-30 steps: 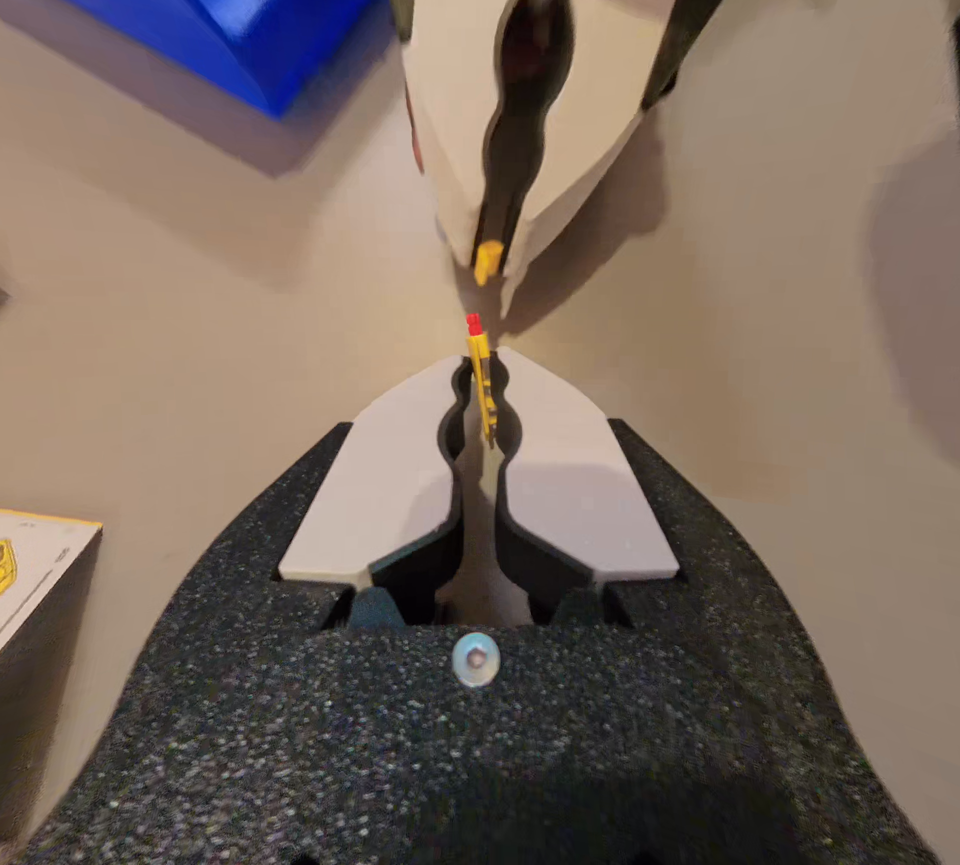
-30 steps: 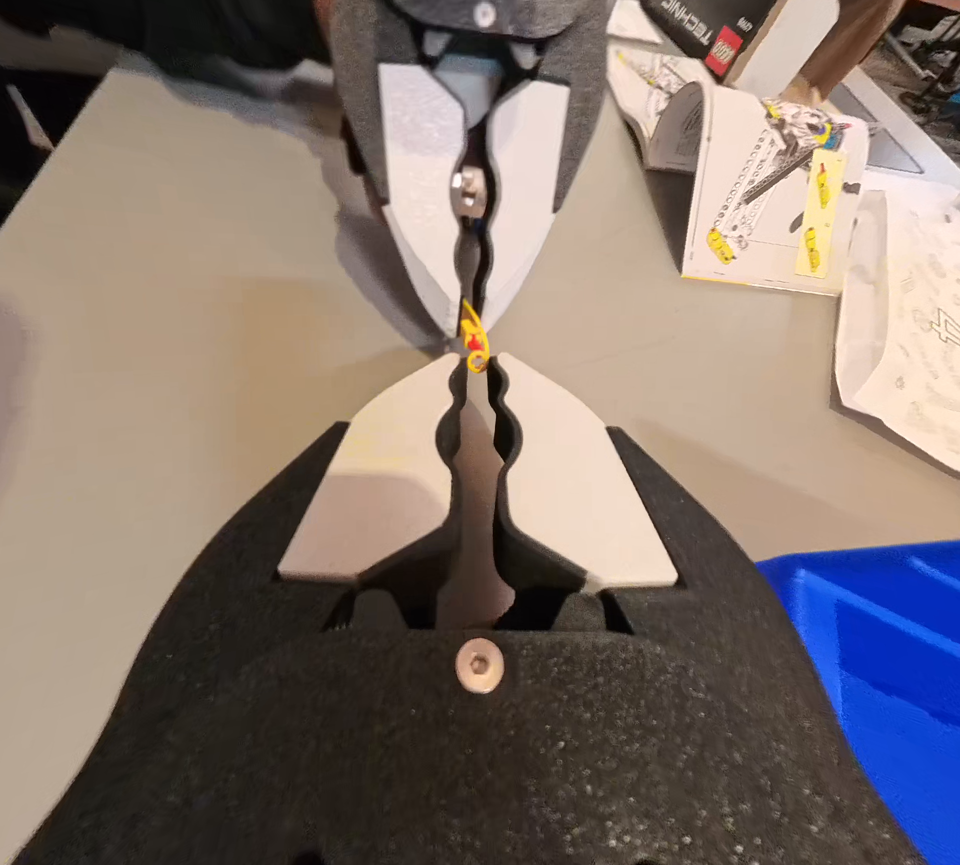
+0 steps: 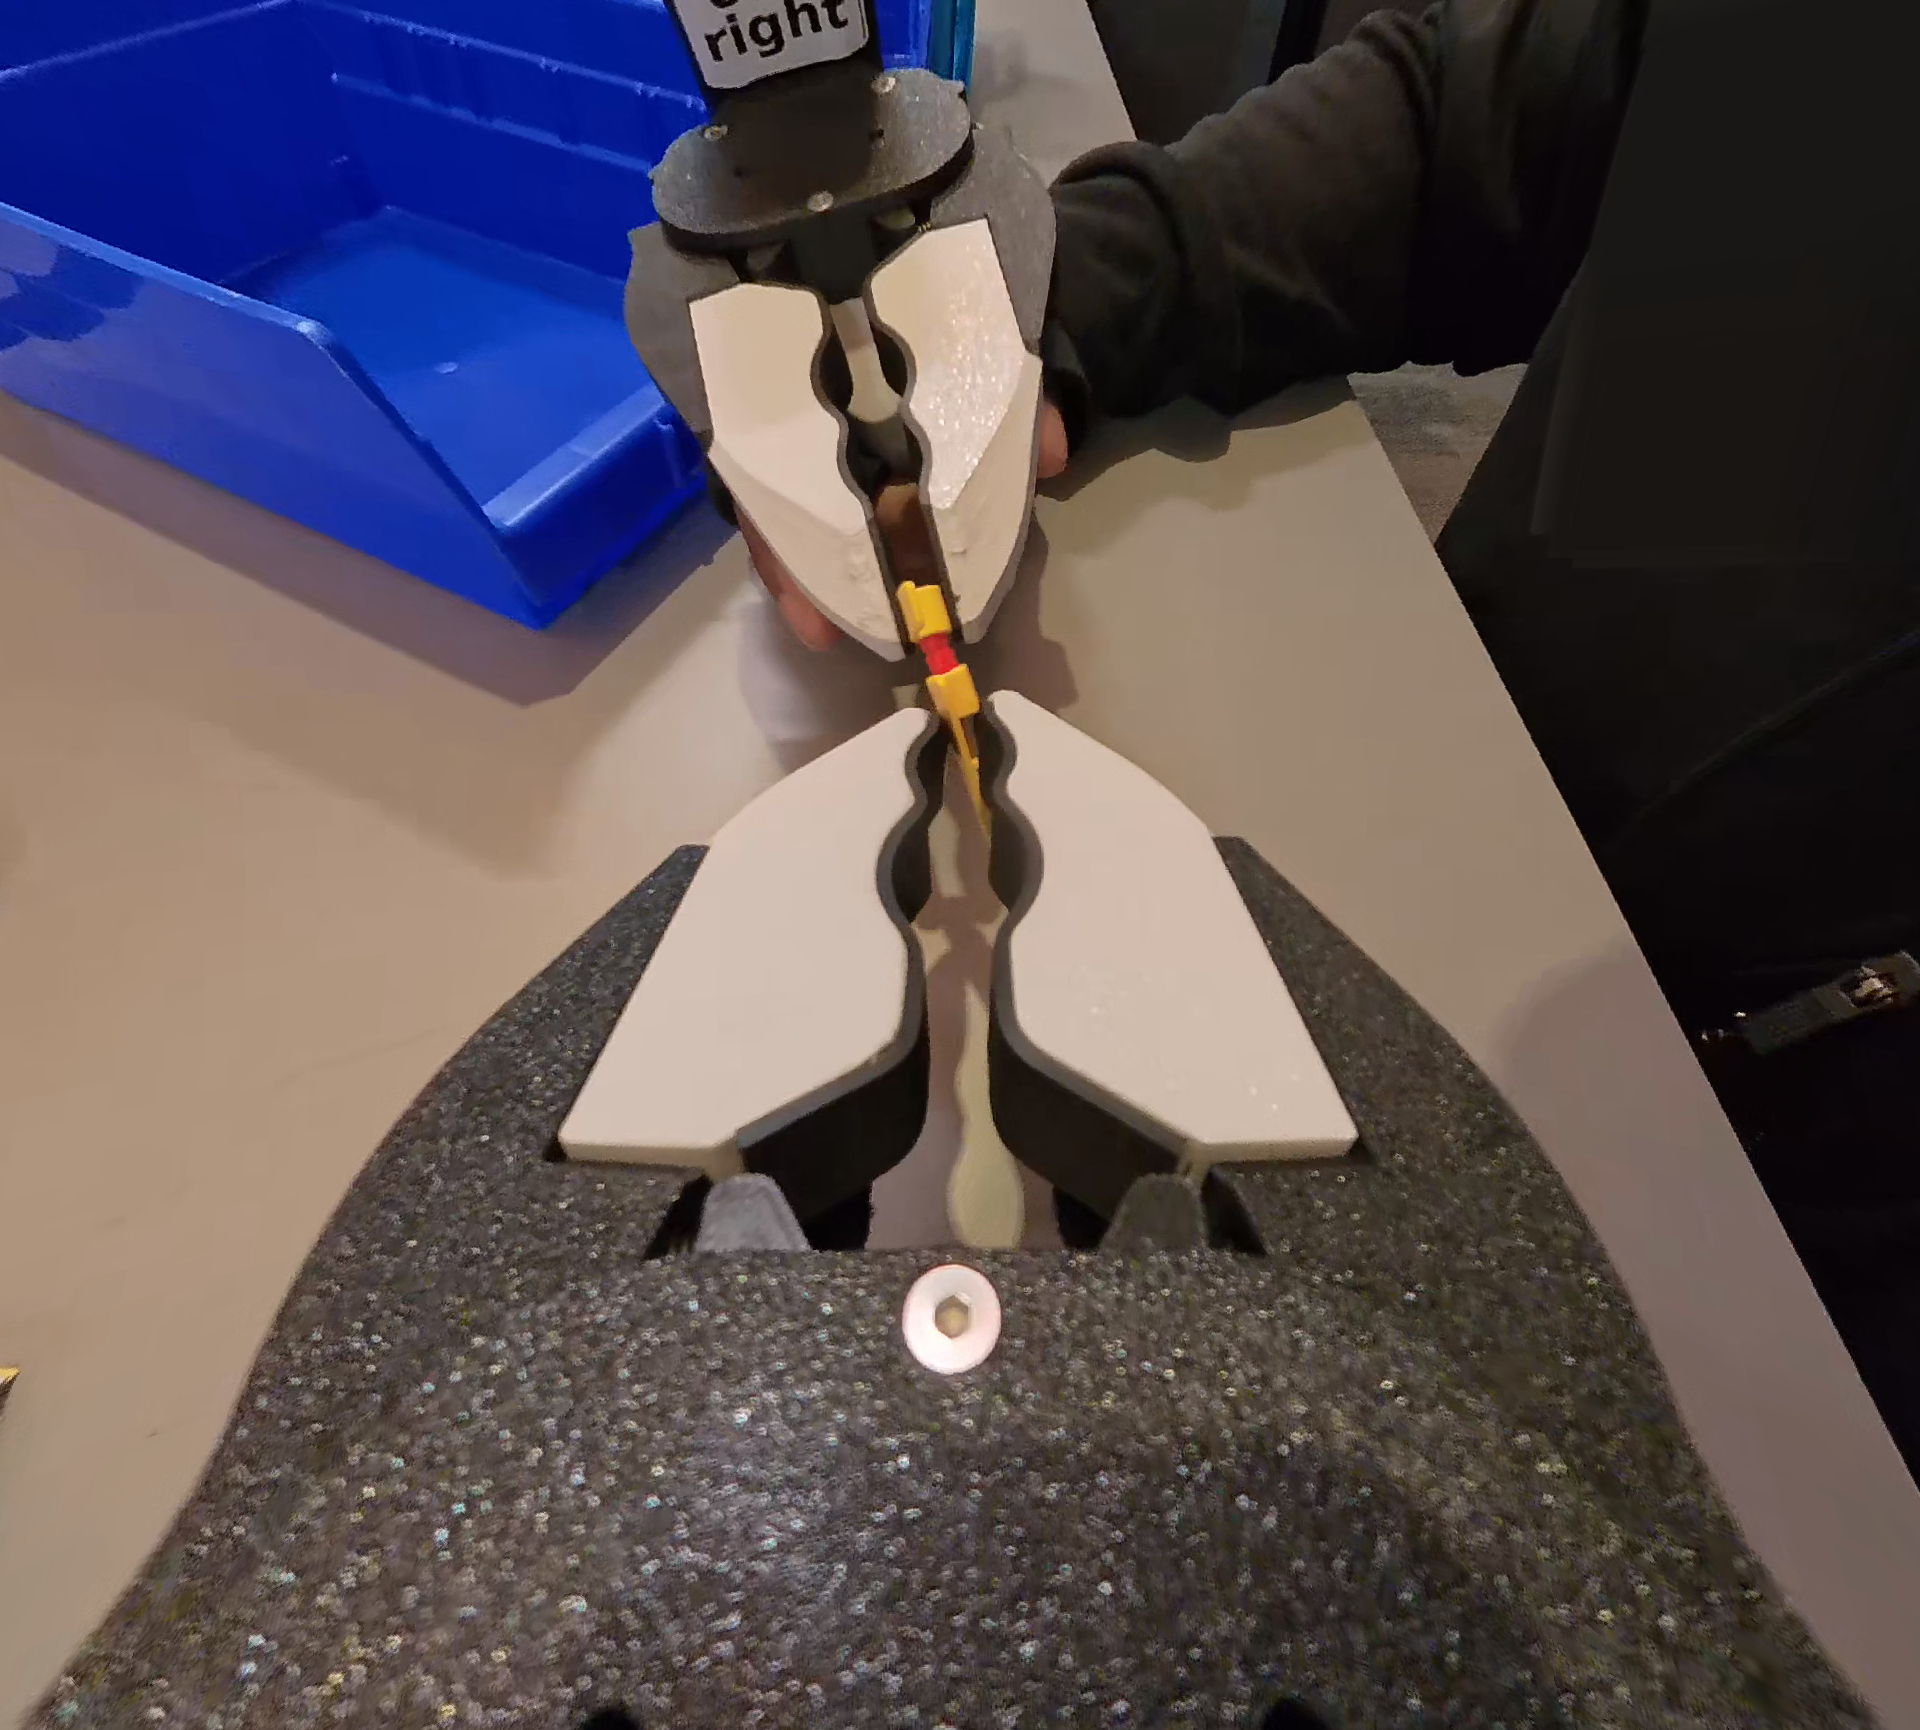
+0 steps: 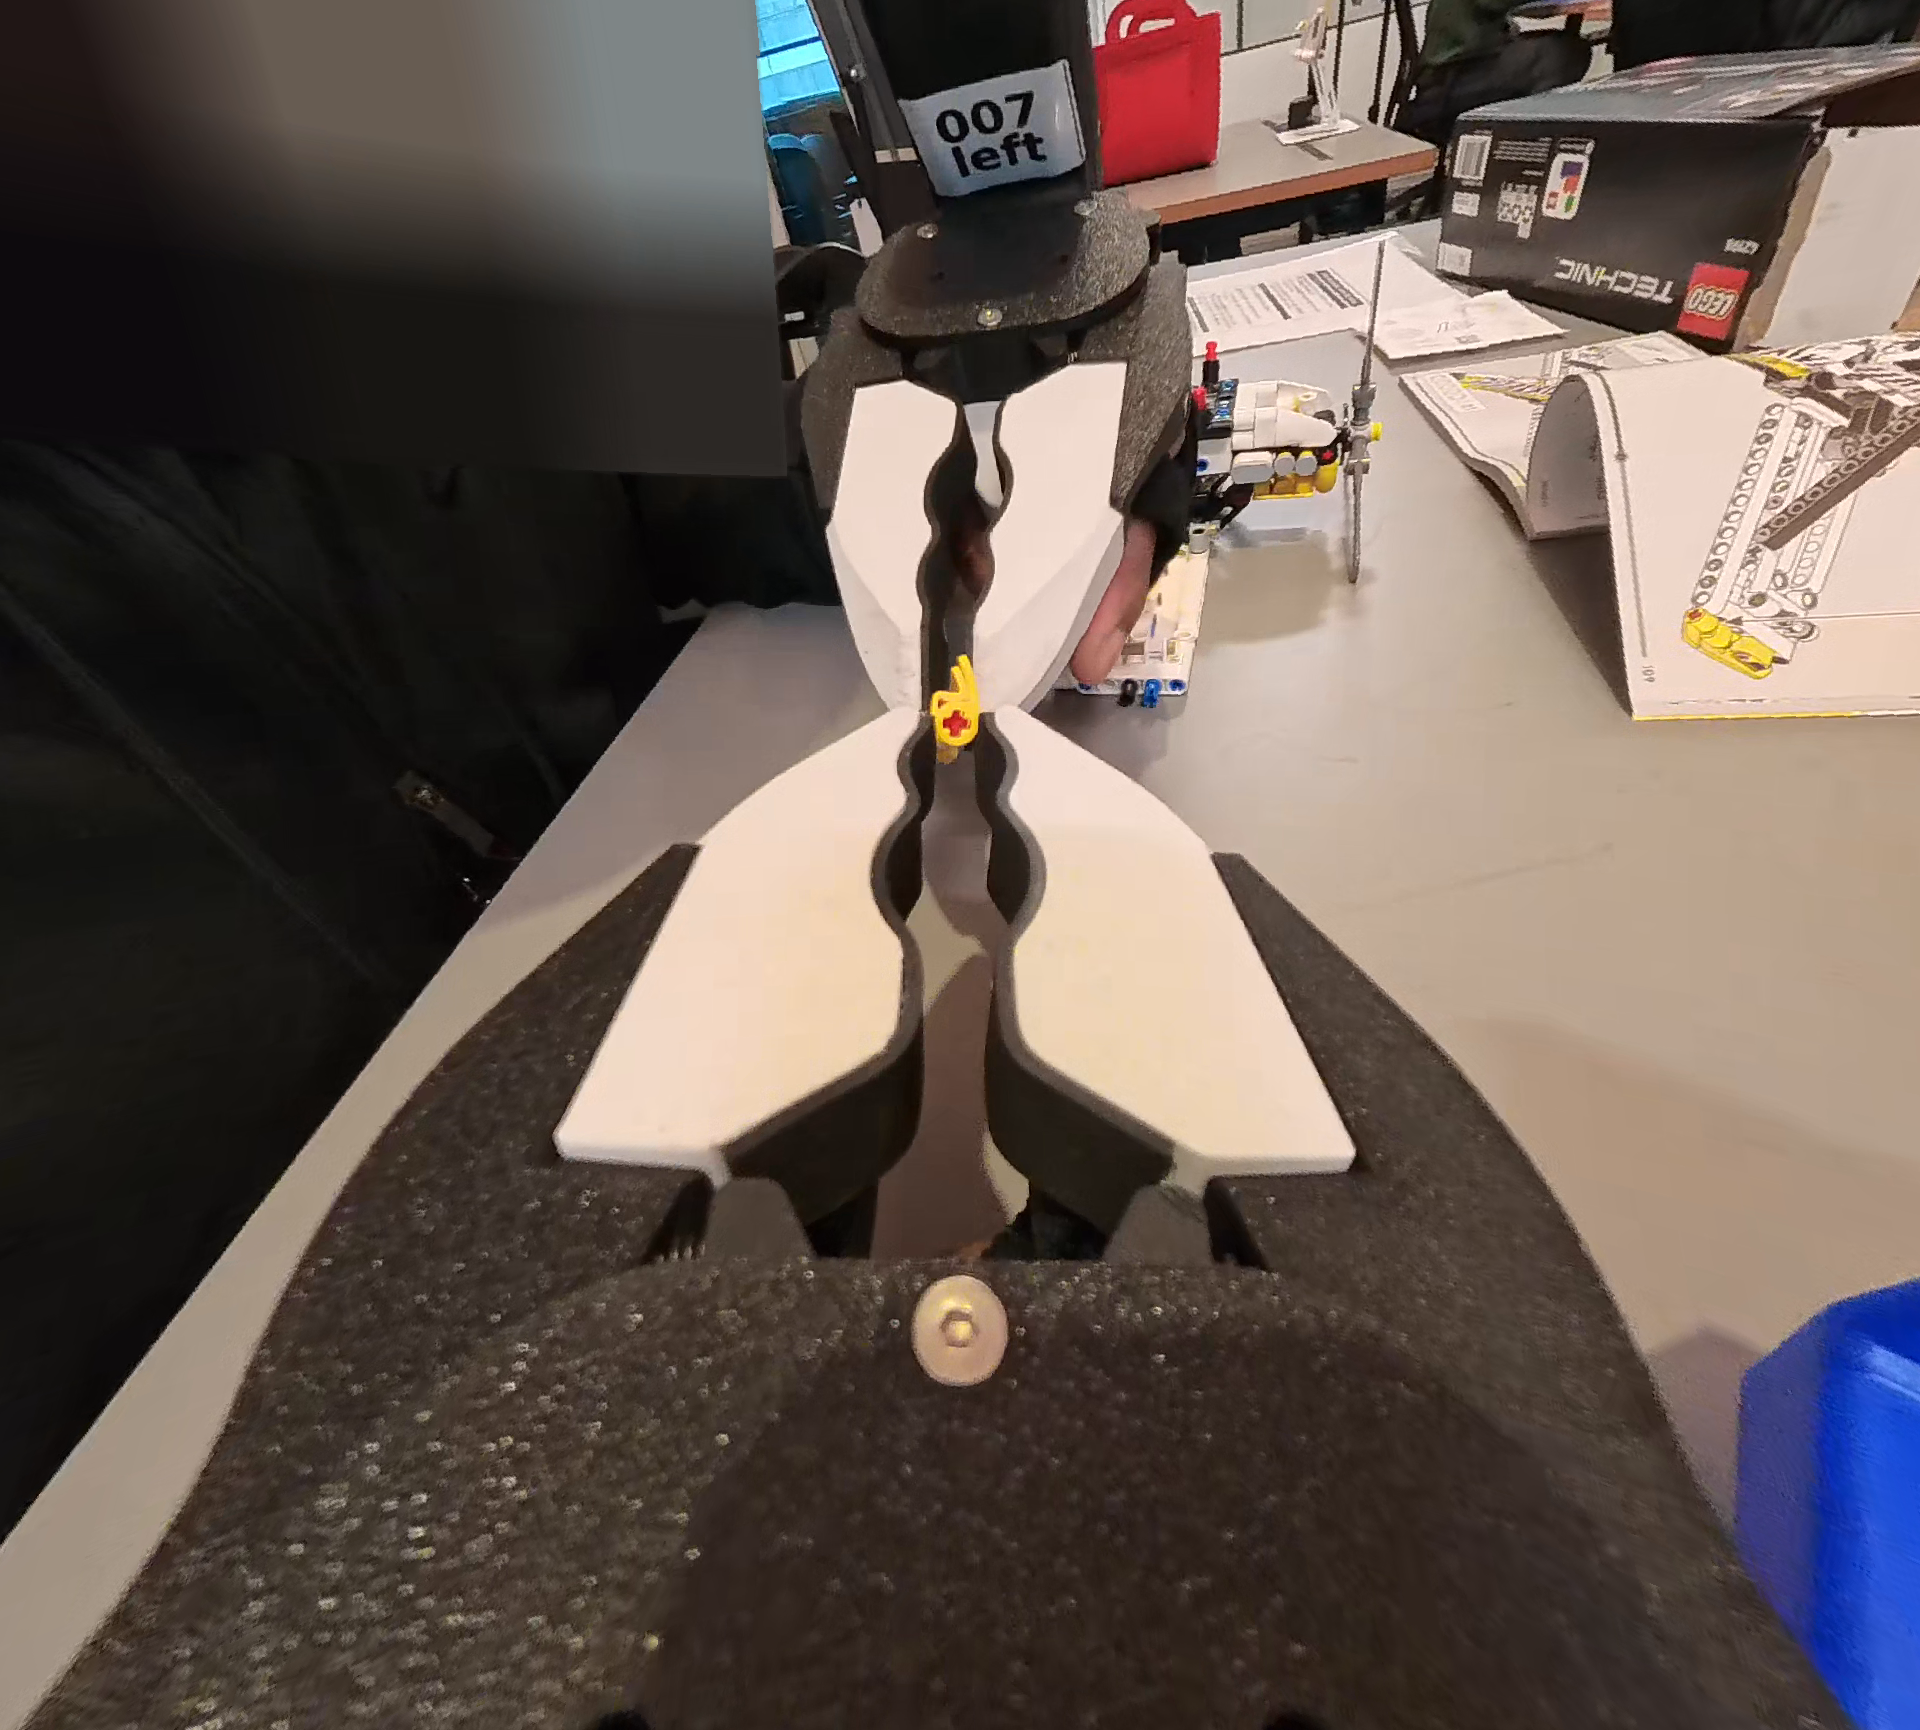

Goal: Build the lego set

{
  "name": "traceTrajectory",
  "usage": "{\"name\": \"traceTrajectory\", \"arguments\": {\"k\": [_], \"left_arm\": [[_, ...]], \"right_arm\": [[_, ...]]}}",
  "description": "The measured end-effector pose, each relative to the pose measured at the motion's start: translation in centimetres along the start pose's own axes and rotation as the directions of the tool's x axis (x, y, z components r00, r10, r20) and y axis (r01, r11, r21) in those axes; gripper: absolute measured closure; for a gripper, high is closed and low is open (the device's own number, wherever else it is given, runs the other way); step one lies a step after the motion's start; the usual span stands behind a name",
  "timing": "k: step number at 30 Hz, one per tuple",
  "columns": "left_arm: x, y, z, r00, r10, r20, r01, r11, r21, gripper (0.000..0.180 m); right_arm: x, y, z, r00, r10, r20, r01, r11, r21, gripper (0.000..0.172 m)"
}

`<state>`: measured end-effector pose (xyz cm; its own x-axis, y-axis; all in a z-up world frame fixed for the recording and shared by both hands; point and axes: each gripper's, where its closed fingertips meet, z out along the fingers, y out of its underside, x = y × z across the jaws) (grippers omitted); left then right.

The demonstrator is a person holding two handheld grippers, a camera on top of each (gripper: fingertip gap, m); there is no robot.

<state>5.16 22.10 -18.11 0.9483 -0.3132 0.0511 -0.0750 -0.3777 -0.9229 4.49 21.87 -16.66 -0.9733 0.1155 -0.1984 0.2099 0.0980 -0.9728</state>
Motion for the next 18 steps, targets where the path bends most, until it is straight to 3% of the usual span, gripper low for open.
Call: {"name": "traceTrajectory", "arguments": {"k": [8, 18], "left_arm": [[0.6, 0.7, 0.3, 0.996, -0.070, -0.059, 0.067, 0.997, -0.048, 0.175], [3.3, 1.7, 1.0, 0.965, -0.123, -0.230, 0.095, 0.987, -0.126, 0.176]], "right_arm": [[-0.4, 0.8, 0.2, 0.999, 0.022, 0.024, -0.021, 0.998, -0.067, 0.165], [-2.6, 2.6, 0.6, 0.987, 0.040, 0.158, -0.008, 0.980, -0.196, 0.165]]}}
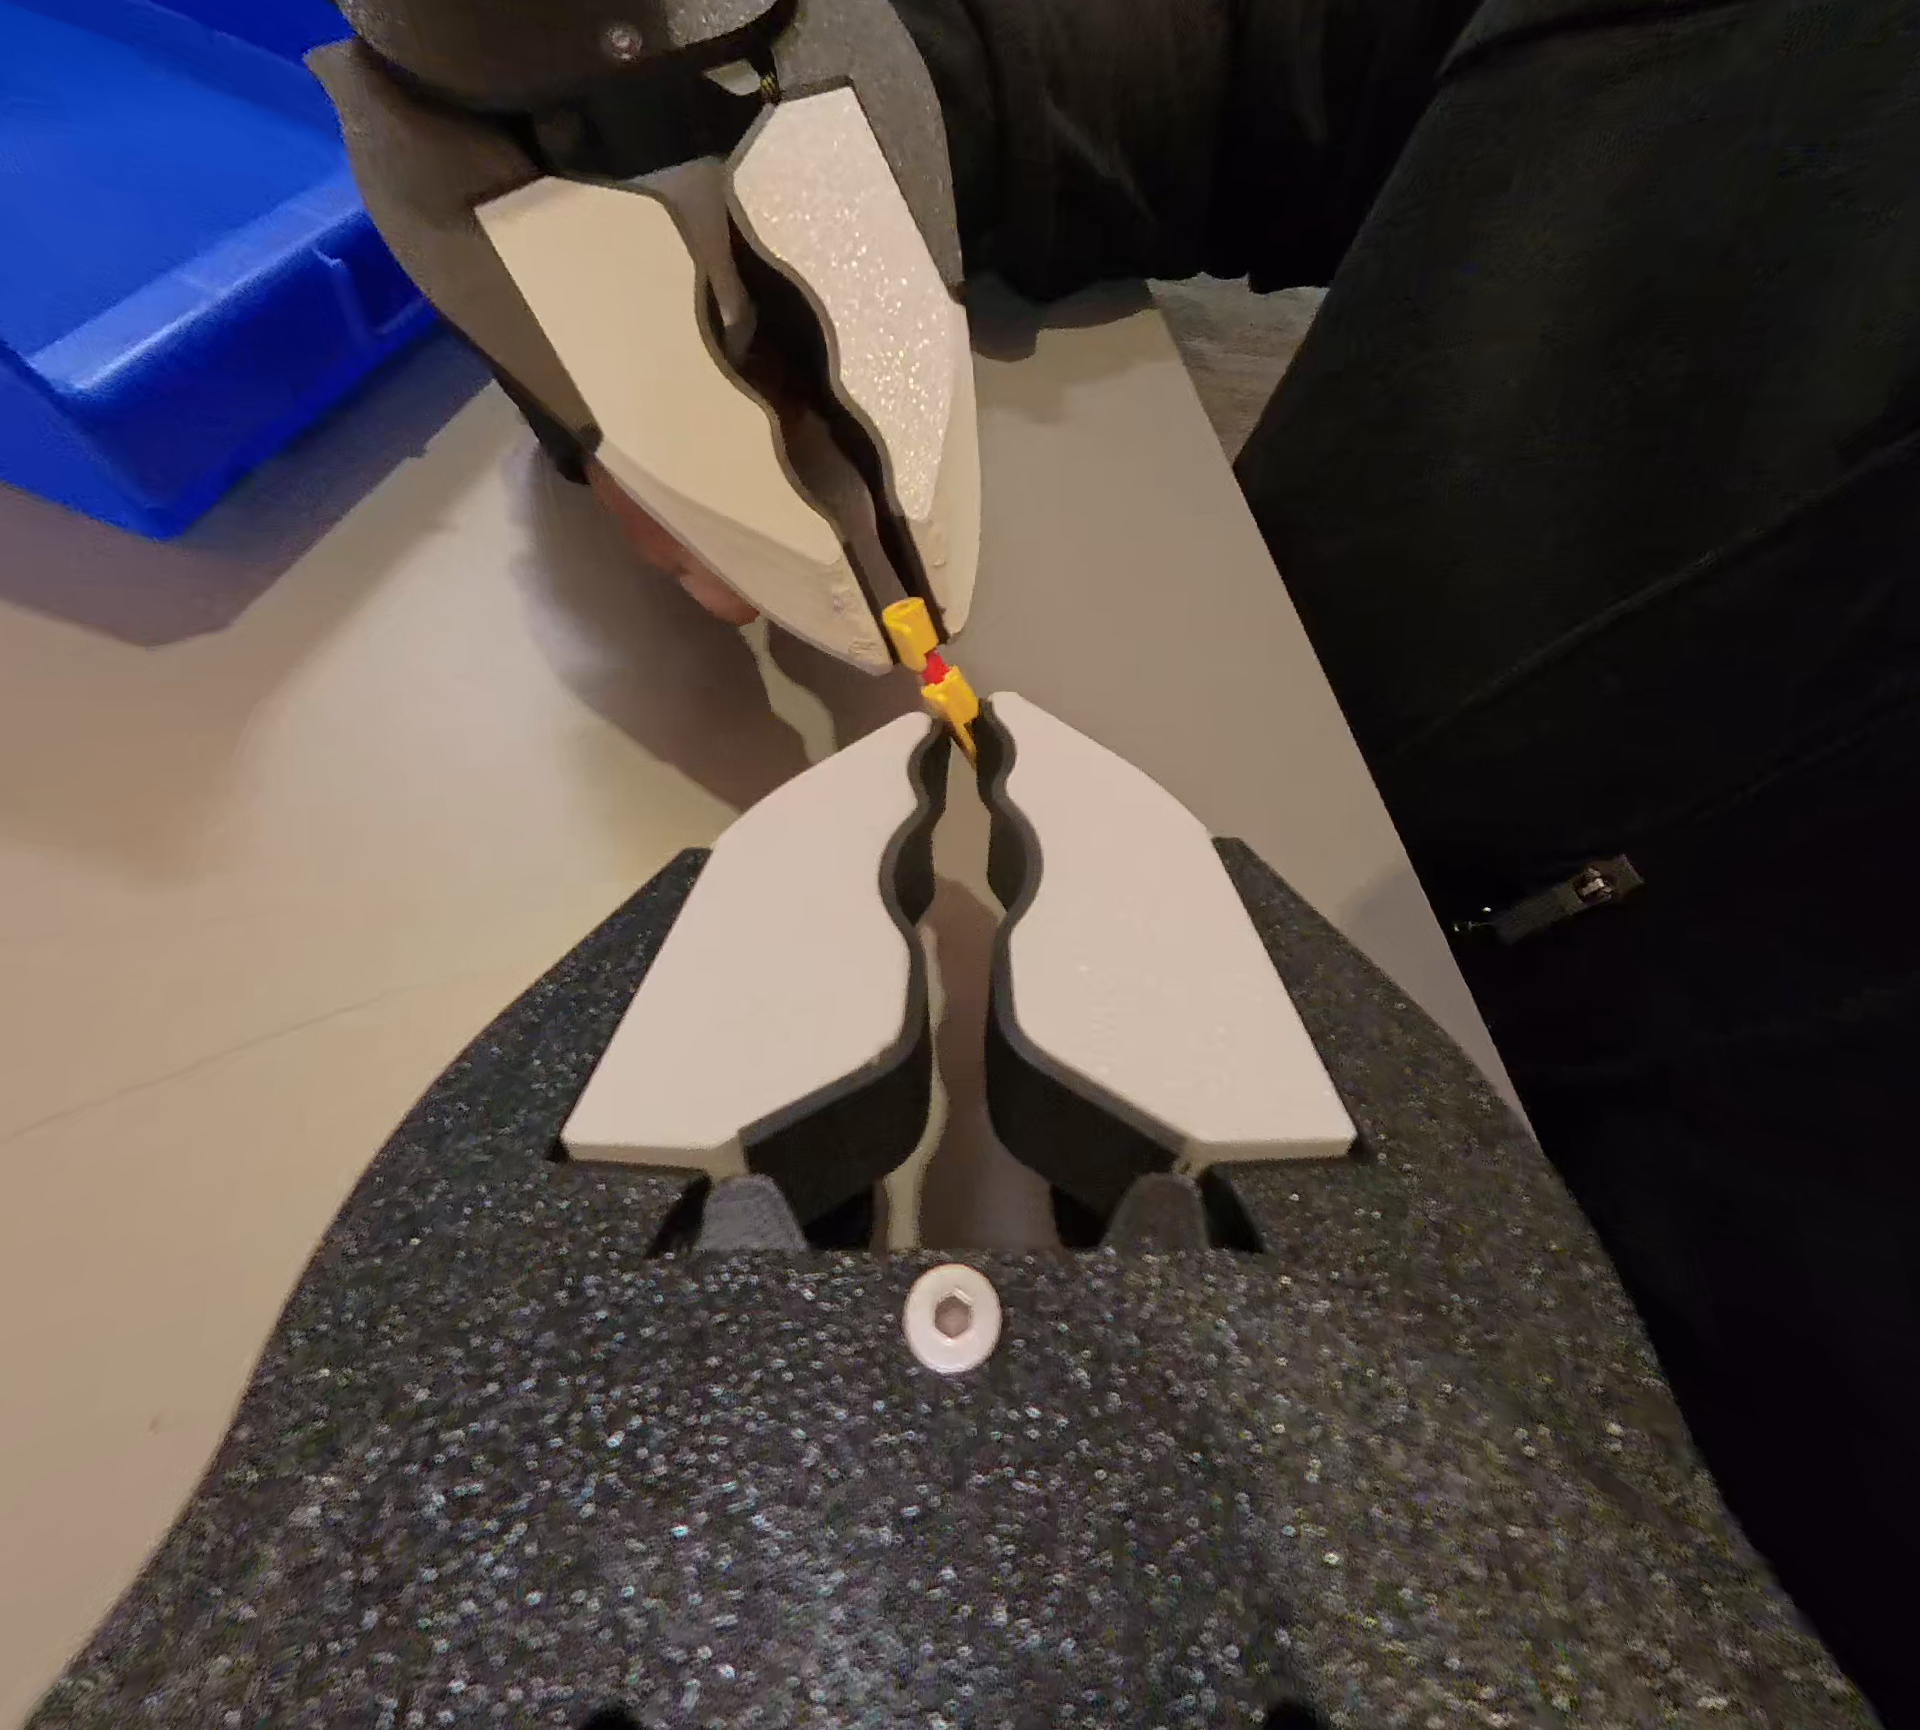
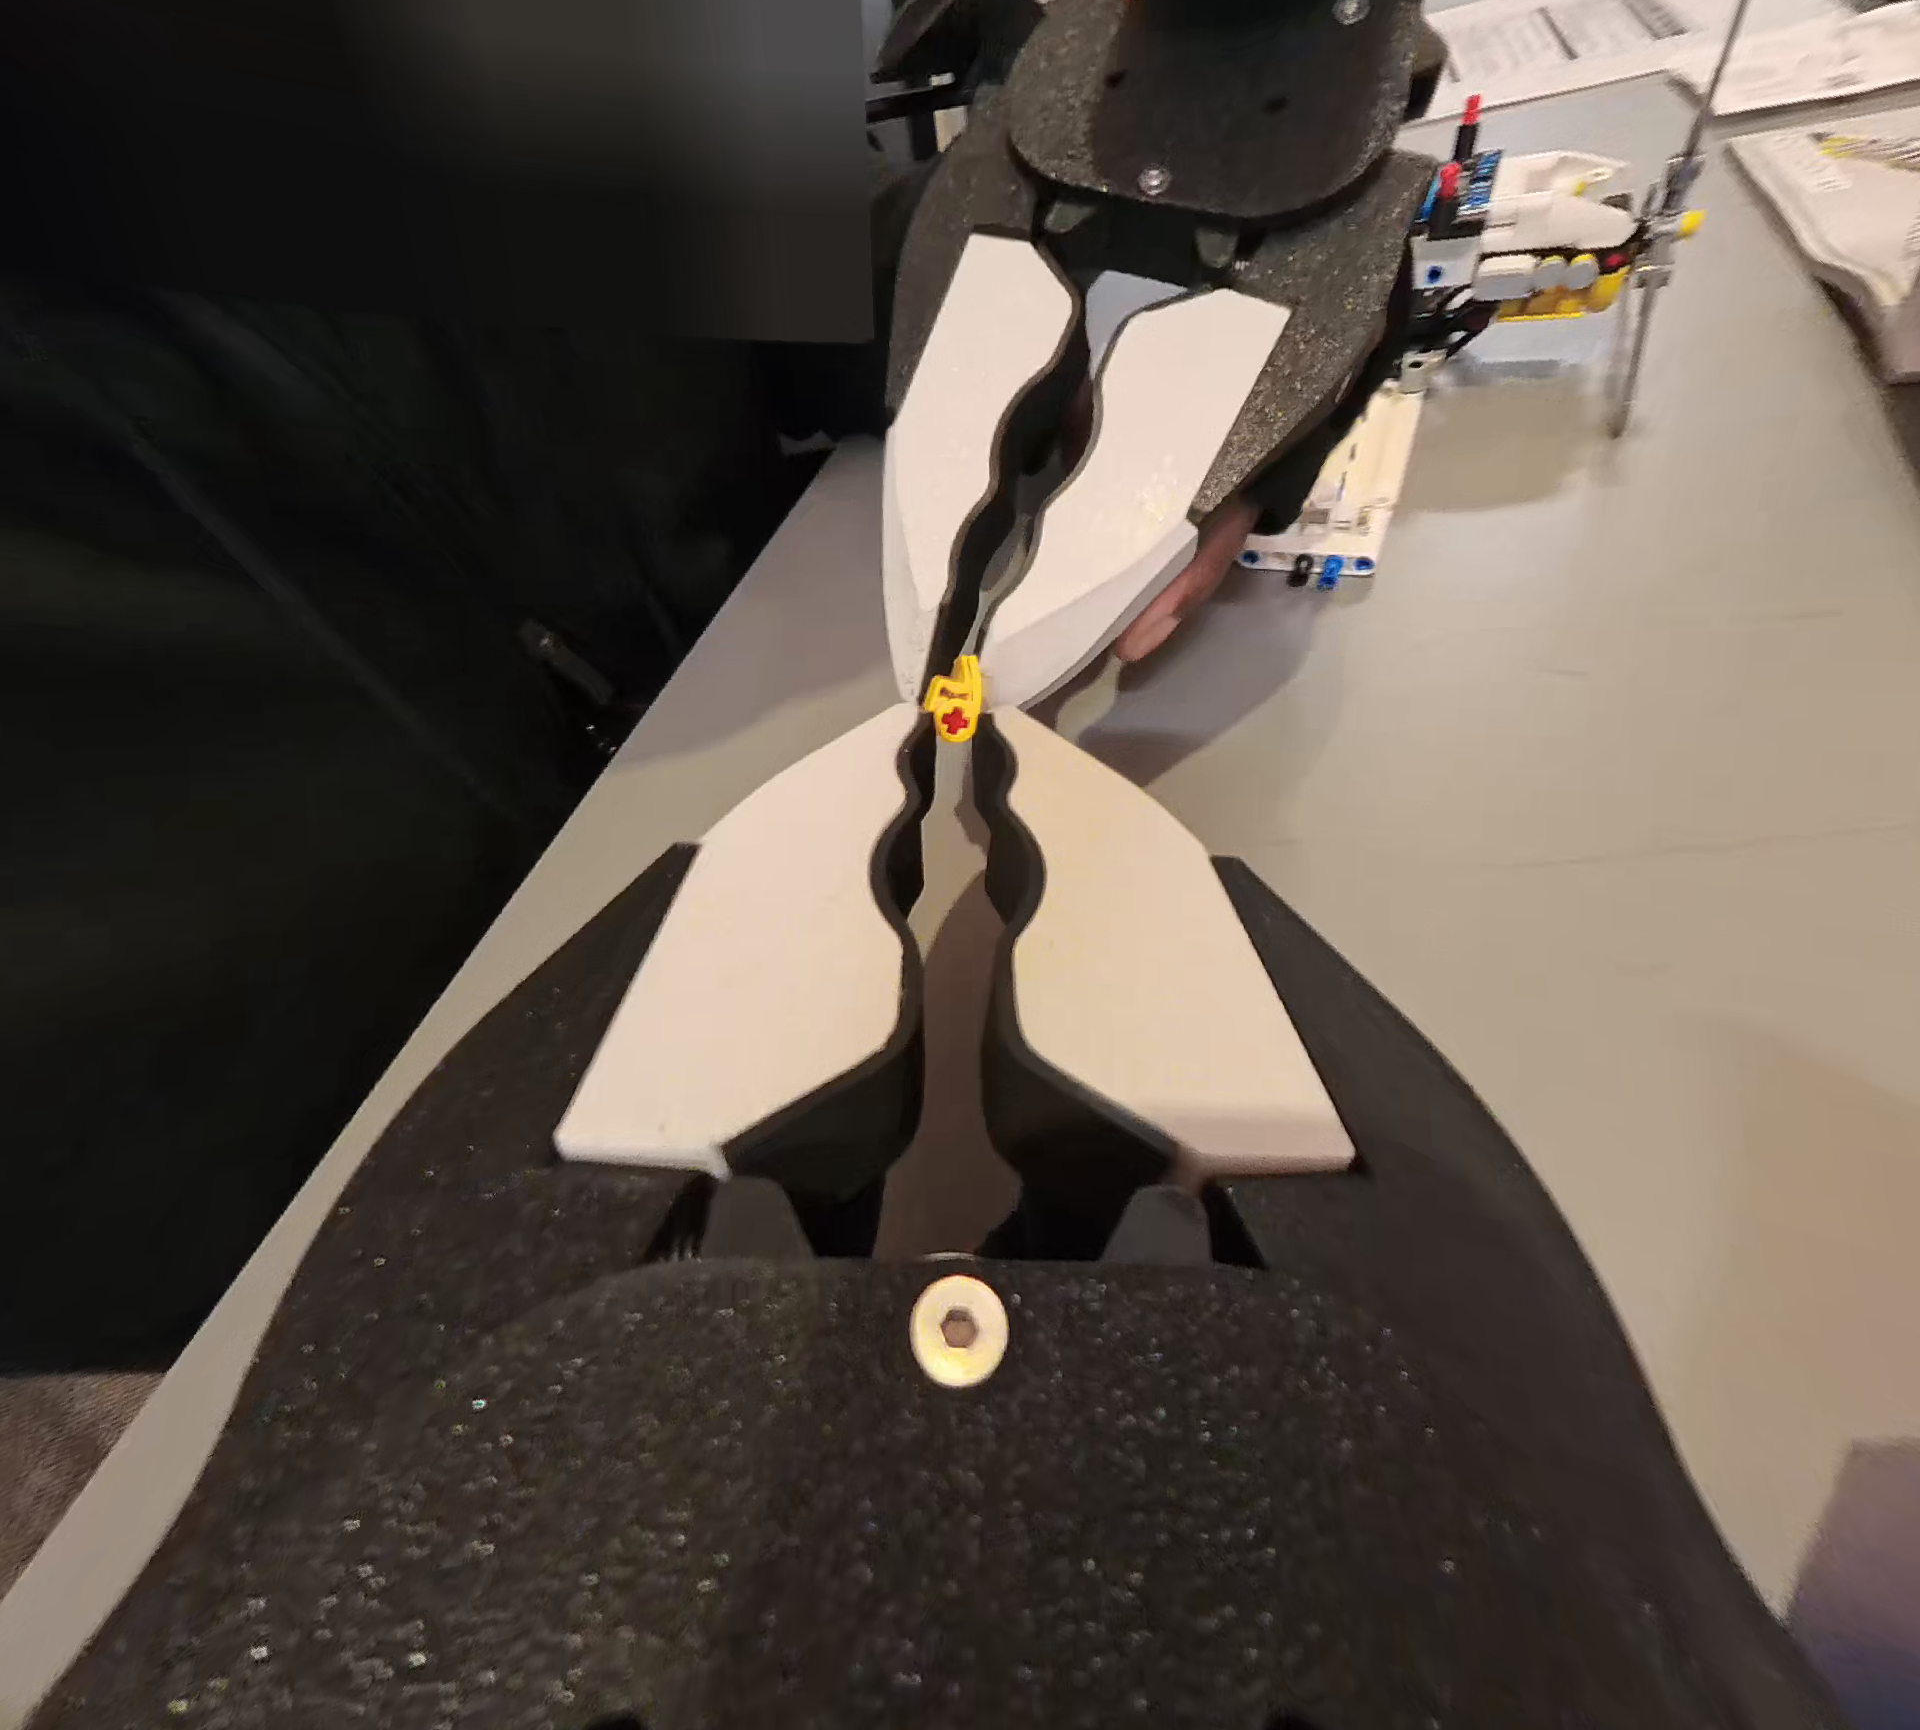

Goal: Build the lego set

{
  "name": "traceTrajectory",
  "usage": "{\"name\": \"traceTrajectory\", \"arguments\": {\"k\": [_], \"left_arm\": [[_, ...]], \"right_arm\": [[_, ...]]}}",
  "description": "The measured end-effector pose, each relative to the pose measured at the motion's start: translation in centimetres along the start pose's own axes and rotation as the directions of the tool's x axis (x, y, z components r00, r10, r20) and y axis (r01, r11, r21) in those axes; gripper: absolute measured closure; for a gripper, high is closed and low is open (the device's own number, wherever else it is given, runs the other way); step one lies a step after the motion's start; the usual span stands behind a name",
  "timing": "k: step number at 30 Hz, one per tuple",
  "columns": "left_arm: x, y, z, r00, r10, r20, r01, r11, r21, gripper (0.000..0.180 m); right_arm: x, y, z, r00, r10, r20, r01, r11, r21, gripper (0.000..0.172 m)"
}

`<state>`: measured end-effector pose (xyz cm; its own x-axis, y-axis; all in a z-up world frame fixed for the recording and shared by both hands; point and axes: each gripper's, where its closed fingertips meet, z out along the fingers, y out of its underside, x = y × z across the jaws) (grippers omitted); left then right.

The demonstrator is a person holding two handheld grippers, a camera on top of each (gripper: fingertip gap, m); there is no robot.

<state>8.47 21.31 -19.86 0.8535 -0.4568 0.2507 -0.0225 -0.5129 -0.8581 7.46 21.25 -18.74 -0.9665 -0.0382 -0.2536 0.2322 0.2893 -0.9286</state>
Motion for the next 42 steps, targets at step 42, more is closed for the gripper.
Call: {"name": "traceTrajectory", "arguments": {"k": [42], "left_arm": [[0.1, -3.7, -1.5, 0.961, 0.236, 0.146, -0.269, 0.919, 0.288, 0.176]], "right_arm": [[-0.6, -3.9, -1.2, 0.974, 0.176, 0.142, -0.211, 0.930, 0.300, 0.165]]}}
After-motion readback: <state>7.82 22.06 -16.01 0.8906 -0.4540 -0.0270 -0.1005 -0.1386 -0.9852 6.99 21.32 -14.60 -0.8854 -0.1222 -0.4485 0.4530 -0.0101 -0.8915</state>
